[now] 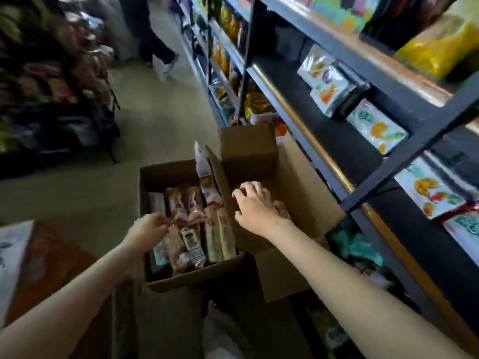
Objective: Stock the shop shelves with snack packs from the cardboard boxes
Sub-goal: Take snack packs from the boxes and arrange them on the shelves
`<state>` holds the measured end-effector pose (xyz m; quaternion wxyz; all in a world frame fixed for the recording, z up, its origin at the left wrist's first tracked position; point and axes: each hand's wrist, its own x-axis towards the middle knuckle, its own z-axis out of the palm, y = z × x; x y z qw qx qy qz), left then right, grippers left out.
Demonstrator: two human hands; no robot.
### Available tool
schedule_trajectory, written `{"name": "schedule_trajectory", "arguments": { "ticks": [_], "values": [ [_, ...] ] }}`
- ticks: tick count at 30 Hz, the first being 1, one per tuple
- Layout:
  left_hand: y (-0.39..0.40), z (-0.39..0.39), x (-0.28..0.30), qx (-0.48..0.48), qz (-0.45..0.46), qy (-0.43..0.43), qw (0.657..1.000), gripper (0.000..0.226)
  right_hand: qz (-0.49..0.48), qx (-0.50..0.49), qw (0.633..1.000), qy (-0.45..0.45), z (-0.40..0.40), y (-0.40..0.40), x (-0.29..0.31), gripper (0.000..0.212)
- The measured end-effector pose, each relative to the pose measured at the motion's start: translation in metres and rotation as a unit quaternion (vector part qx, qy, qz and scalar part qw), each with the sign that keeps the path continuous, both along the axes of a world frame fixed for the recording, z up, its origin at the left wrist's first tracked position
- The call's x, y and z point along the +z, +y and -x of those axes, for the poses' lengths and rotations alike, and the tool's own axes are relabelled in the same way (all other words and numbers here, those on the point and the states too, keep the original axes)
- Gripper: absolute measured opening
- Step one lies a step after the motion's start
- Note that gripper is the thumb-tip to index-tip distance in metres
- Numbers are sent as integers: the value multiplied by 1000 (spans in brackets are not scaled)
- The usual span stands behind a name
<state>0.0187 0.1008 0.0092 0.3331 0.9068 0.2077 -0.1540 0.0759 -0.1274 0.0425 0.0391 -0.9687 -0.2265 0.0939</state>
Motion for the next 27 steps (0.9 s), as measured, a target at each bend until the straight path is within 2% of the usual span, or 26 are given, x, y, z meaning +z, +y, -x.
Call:
{"name": "schedule_trajectory", "arguments": {
  "ticks": [6,11,15,18,20,23,25,27],
  "values": [
    [46,-79,-25,65,-6,11,998,23,-5,68,997,46,-108,90,-60,53],
    [64,-147,-36,91,30,4,995,22,48,120,992,9,-192,145,-96,51],
    [79,-173,-55,115,62,16,991,18,157,99,982,-31,-266,187,-113,46],
    [87,-183,-69,134,72,25,988,20,239,78,968,-15,-304,203,-123,43],
    [90,-187,-77,144,71,38,986,22,261,82,962,1,-317,205,-132,38],
    [92,-188,-88,153,76,51,984,21,222,100,970,-7,-320,205,-144,42],
    [93,-188,-90,153,86,61,983,21,160,85,984,-5,-315,206,-144,57],
    [93,-190,-87,146,92,61,983,20,79,52,995,11,-308,206,-135,59]
  ]
}}
